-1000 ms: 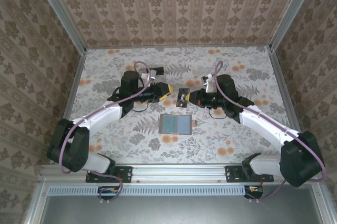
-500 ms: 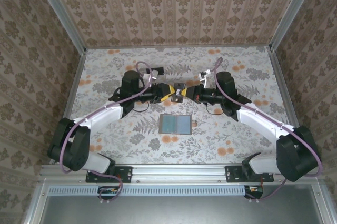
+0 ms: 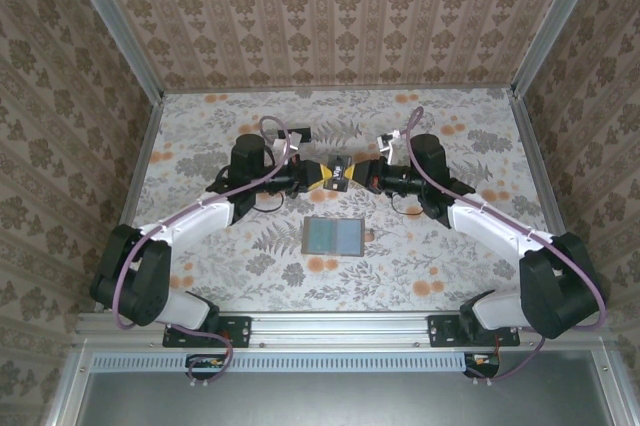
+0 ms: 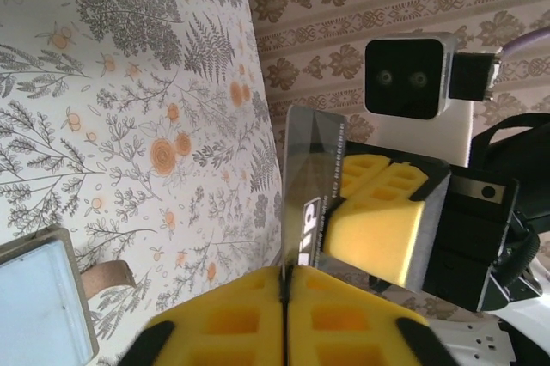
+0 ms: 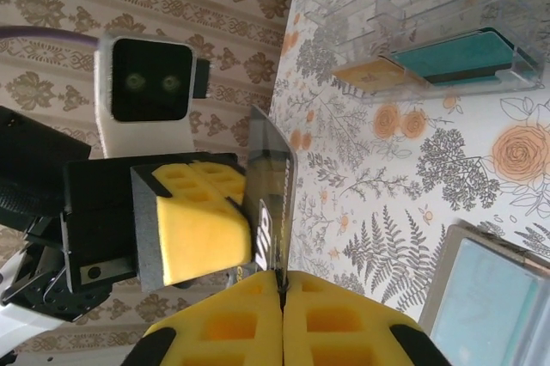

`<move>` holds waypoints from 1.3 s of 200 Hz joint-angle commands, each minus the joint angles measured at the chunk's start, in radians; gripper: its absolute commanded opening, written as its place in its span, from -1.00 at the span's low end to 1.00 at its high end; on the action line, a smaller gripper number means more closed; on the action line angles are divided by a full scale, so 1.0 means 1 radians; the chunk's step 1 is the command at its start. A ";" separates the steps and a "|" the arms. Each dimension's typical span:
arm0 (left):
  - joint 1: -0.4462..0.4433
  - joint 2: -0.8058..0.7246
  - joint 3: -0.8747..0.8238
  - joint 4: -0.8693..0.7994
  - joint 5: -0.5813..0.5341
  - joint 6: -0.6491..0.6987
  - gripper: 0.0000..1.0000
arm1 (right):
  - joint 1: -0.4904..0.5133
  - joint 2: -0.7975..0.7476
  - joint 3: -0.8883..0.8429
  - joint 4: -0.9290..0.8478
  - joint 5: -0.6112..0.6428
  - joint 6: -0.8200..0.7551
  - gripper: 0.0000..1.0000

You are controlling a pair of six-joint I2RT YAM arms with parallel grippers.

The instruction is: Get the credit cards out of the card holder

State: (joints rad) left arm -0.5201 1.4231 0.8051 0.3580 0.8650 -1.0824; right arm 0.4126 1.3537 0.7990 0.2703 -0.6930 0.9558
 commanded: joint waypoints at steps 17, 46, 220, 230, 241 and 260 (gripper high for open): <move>-0.005 -0.034 0.005 -0.016 0.016 0.024 -1.00 | 0.000 0.000 -0.008 -0.002 -0.014 -0.013 -0.23; 0.015 -0.060 0.020 -0.105 0.008 0.085 -1.00 | -0.009 -0.022 -0.009 -0.080 0.013 -0.051 0.68; 0.045 -0.082 0.349 -0.771 -0.661 1.577 -1.00 | -0.050 -0.223 0.032 -0.431 0.188 -0.262 1.00; 0.046 -0.079 0.354 -0.769 -0.649 1.684 -1.00 | -0.054 -0.228 0.029 -0.431 0.188 -0.261 1.00; 0.046 -0.064 0.366 -0.759 -0.654 1.783 -1.00 | -0.057 -0.232 0.026 -0.431 0.187 -0.262 1.00; 0.047 -0.019 0.400 -0.748 -0.676 1.911 -1.00 | -0.064 -0.232 0.029 -0.431 0.186 -0.261 1.00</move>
State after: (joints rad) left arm -0.4763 1.3548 1.1488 -0.3920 0.2218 0.5304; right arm 0.3592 1.1450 0.8055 -0.1398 -0.5255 0.7094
